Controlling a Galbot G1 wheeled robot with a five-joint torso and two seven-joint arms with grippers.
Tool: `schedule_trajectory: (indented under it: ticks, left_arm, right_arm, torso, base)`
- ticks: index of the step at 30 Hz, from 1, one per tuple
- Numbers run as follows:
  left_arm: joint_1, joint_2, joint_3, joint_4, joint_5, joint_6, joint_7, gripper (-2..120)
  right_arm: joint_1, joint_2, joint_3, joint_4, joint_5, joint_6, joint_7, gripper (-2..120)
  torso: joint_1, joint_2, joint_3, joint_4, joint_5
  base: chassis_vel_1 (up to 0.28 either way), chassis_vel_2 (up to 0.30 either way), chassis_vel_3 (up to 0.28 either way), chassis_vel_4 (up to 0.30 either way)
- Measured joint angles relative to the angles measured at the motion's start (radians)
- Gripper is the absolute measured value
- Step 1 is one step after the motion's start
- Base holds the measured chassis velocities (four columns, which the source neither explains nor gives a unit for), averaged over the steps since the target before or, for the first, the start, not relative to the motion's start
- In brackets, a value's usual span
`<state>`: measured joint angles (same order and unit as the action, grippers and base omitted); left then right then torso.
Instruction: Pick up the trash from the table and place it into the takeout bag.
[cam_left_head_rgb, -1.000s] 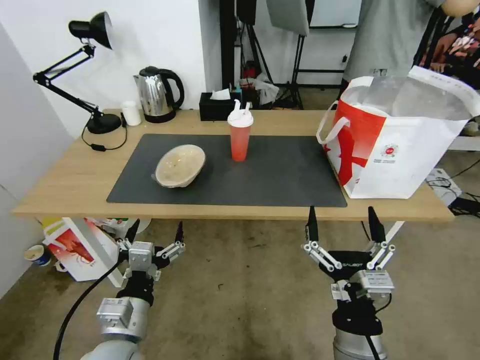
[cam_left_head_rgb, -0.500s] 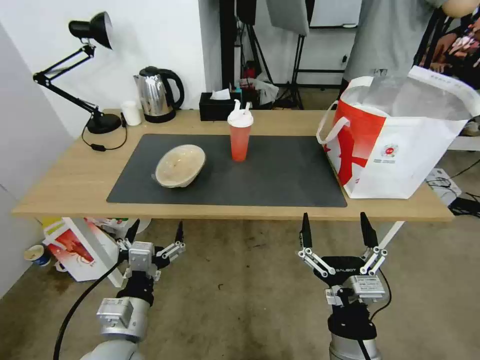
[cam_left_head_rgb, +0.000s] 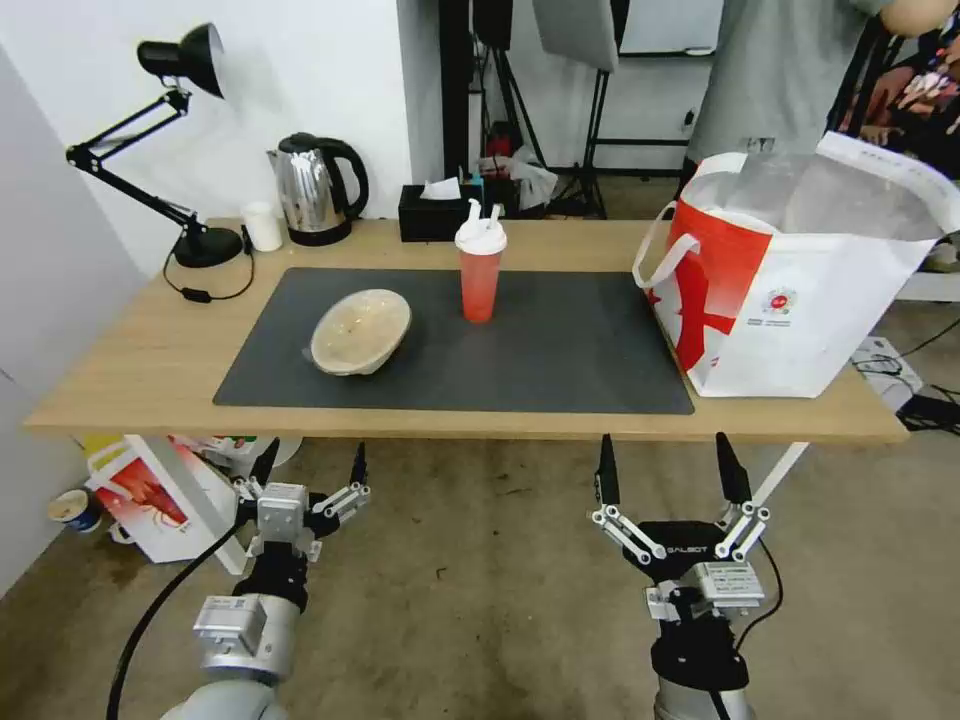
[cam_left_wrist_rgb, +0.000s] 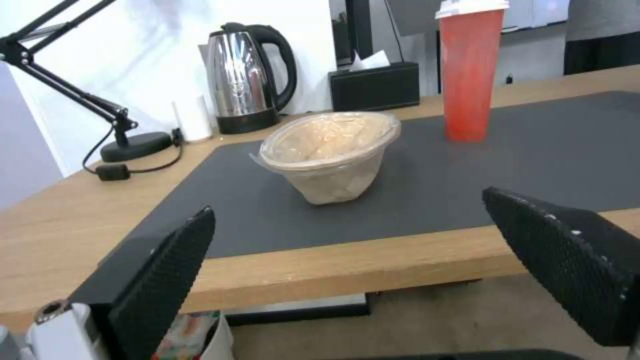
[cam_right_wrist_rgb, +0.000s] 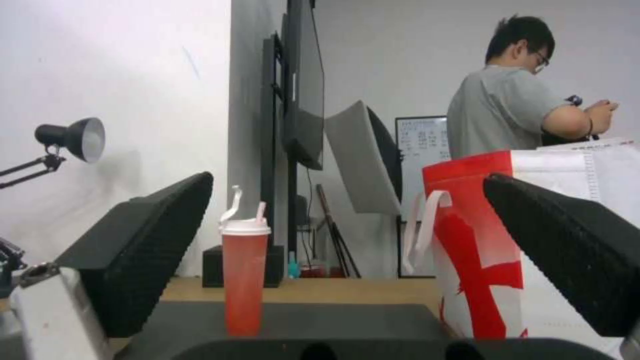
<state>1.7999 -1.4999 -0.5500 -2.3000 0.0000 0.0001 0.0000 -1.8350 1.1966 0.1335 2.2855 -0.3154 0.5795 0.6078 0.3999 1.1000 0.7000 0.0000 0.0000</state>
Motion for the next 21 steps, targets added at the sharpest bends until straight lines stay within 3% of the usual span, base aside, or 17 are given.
schedule_trajectory:
  ticks: [6,12,21]
  left_arm:
    - [0.0,0.0,0.0,0.0,0.0,0.0,0.0,100]
    - [0.0,0.0,0.0,0.0,0.0,0.0,0.0,100]
    - [0.0,0.0,0.0,0.0,0.0,0.0,0.0,100]
  right_arm:
    - [-0.007,-0.002,0.0,0.017,-0.009,0.004,-0.005,100]
    - [0.055,-0.048,-0.007,0.079,0.079,-0.089,-0.055,100]
    - [0.197,-0.205,0.006,0.126,0.338,-0.242,-0.142,100]
  torso:
    - [0.0,0.0,0.0,0.0,0.0]
    - [0.0,0.0,0.0,0.0002,0.0]
    - [0.0,0.0,0.0,0.0001,0.0002]
  base:
    - [0.0,0.0,0.0,0.0]
    - [0.0,0.0,0.0,0.0]
    - [0.0,0.0,0.0,0.0]
